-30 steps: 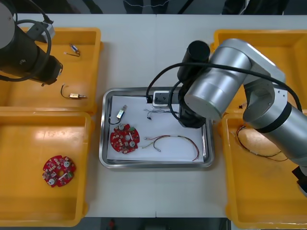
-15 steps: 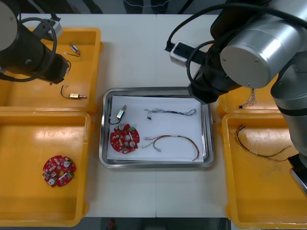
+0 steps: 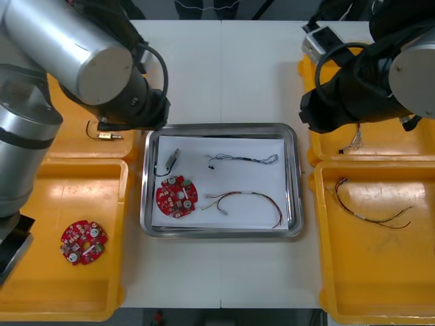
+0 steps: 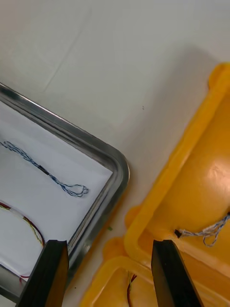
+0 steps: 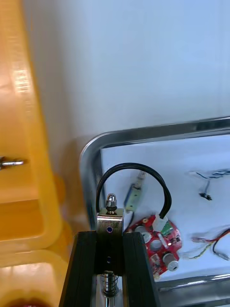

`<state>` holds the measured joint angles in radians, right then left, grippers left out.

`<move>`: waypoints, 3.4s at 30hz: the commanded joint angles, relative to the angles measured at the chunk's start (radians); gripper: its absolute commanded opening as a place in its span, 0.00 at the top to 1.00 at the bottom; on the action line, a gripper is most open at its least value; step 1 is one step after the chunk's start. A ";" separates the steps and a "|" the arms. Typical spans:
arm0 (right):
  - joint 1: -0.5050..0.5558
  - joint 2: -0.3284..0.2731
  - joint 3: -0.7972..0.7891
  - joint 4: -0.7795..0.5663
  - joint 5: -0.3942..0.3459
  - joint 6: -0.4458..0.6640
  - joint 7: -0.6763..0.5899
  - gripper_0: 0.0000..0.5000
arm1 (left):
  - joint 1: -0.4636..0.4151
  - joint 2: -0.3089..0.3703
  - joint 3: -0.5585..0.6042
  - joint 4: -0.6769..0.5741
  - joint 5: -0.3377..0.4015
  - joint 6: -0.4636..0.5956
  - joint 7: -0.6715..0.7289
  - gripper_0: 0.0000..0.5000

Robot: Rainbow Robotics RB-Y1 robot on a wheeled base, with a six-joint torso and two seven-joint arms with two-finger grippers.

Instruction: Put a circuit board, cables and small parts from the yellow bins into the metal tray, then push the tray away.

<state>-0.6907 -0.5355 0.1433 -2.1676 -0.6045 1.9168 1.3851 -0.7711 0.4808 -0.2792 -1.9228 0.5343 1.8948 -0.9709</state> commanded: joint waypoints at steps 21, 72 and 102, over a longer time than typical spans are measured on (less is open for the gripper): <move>0.451 -0.201 -0.488 -0.161 -0.228 0.003 -0.236 0.00 | -0.043 -0.110 -0.367 0.219 -0.166 -0.341 0.090 1.00; 0.637 -0.219 -0.573 -0.202 -0.213 0.003 -0.247 0.00 | 0.026 0.107 0.132 -0.130 0.119 0.025 -0.054 0.00; 0.398 -0.291 -0.266 -0.299 -0.363 0.003 -0.232 0.00 | 0.504 0.381 0.647 -0.260 0.363 0.025 -0.370 0.00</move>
<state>-0.2074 -0.7931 -0.1916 -2.4375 -0.9426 1.9170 1.1539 -0.3299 0.8081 0.3210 -2.1293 0.8847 1.9137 -1.2901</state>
